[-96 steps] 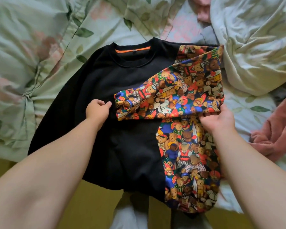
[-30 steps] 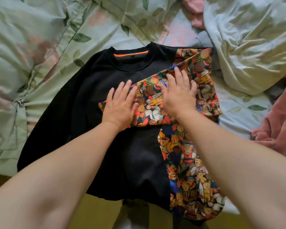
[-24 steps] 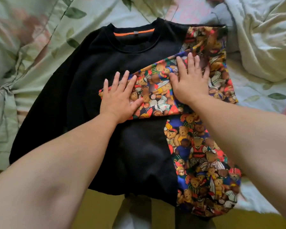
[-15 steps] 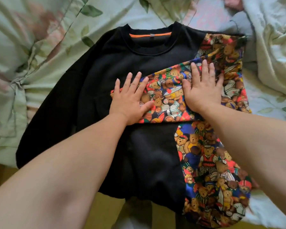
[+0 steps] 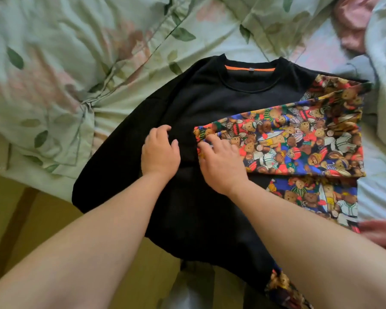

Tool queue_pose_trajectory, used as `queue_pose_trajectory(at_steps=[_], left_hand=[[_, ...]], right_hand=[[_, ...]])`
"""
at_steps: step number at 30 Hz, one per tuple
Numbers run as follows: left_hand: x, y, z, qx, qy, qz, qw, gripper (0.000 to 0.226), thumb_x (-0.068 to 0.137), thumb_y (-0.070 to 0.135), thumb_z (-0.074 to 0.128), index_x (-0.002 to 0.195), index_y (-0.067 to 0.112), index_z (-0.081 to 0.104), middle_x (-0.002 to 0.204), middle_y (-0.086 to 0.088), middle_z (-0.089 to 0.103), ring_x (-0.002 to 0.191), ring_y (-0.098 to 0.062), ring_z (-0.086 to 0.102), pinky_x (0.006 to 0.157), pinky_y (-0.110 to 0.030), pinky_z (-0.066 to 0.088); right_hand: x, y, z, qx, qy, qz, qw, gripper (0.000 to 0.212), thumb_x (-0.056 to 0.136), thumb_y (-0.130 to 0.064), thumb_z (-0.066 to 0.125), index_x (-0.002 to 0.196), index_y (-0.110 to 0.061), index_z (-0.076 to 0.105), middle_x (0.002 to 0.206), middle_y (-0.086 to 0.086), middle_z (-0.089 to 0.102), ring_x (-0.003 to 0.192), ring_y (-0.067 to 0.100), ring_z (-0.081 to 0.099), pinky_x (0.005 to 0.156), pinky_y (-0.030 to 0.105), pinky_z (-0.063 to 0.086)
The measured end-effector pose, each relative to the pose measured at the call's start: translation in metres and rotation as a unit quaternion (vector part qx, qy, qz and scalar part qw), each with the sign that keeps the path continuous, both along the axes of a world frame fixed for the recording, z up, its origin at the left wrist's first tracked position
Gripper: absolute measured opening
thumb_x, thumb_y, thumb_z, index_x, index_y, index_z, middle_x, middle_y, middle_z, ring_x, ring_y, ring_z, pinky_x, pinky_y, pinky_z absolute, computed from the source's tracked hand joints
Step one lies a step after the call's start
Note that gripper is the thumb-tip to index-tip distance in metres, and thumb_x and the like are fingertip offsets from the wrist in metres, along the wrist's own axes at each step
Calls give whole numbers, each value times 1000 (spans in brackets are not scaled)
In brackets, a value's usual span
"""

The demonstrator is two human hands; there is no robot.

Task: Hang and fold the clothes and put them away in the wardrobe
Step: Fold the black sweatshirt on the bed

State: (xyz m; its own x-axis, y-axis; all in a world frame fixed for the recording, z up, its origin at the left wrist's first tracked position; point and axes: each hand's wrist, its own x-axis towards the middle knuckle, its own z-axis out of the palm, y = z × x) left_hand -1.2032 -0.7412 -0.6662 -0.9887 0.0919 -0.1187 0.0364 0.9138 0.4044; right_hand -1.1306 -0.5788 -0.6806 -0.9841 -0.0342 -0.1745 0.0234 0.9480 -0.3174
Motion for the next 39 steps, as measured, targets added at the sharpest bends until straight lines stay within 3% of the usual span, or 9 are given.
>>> queue_pose_trajectory(at_steps=[5, 9, 14, 18, 22, 24, 28, 32, 39], left_hand=[[-15, -46, 6, -130, 39, 27, 990, 57, 83, 30, 72, 133, 14, 50, 137, -10, 48, 126, -33, 47, 102, -48, 41], [-20, -91, 5, -189, 35, 14, 981, 64, 83, 25, 70, 141, 16, 46, 145, -11, 43, 135, -33, 39, 114, -50, 30], [-17, -128, 14, -244, 7, 28, 969, 63, 70, 26, 78, 127, 25, 51, 129, -12, 40, 115, -35, 39, 97, -50, 39], [-25, -140, 18, -161, -113, 31, 980, 68, 82, 20, 72, 142, 24, 41, 146, -13, 27, 121, -40, 45, 96, -50, 47], [-67, -131, 36, -110, -137, -26, 984, 77, 81, 5, 56, 151, 25, 30, 136, -14, 46, 115, -41, 55, 85, -45, 49], [-97, -122, 51, -102, -132, -30, 986, 80, 82, 7, 52, 156, 28, 28, 141, -13, 52, 122, -40, 55, 94, -44, 48], [-165, -107, 89, -63, -94, 7, 994, 65, 82, 10, 51, 143, 31, 55, 146, -7, 56, 134, -32, 52, 116, -43, 39], [-198, -97, 112, -65, -38, 31, 997, 49, 82, 10, 52, 123, 28, 71, 132, -10, 64, 121, -36, 59, 107, -40, 47], [-111, -105, 57, -208, -6, -59, 976, 102, 81, 27, 74, 160, 25, 9, 167, -9, -2, 154, -35, 6, 121, -60, 13]], right_hand=[[-3, -30, 0, -44, -67, -23, 997, 61, 89, -45, 68, 137, -28, 35, 143, 9, 30, 118, 32, 51, 78, 44, 56], [-14, -40, 0, 2, -98, -33, 995, 62, 89, -47, 69, 135, -28, 32, 129, 9, 40, 99, 29, 57, 57, 35, 46], [-39, -45, 2, 81, -134, 18, 987, 41, 97, -48, 55, 128, -23, 43, 115, 9, 50, 90, 30, 59, 58, 39, 45], [-51, -41, 5, 118, -147, 102, 977, 38, 101, -45, 49, 130, -21, 48, 114, 10, 51, 92, 30, 60, 54, 36, 36], [-54, -41, 13, 101, -64, 118, 986, 27, 103, -38, 46, 122, -19, 49, 105, 7, 51, 83, 28, 57, 54, 35, 34], [-58, -45, 19, 88, 2, 113, 990, 22, 104, -36, 46, 114, -18, 51, 96, 4, 51, 72, 23, 51, 51, 32, 32], [-75, -60, 28, 64, 86, 84, 991, 21, 103, -38, 48, 106, -17, 52, 89, 3, 53, 64, 21, 47, 48, 30, 29], [-84, -74, 21, 74, -39, 72, 994, 33, 102, -41, 47, 126, -19, 45, 110, 7, 52, 90, 27, 57, 55, 35, 37], [-74, -74, 8, 38, -123, 57, 990, 46, 94, -27, 62, 133, -19, 40, 123, 9, 46, 105, 28, 54, 67, 36, 47]])
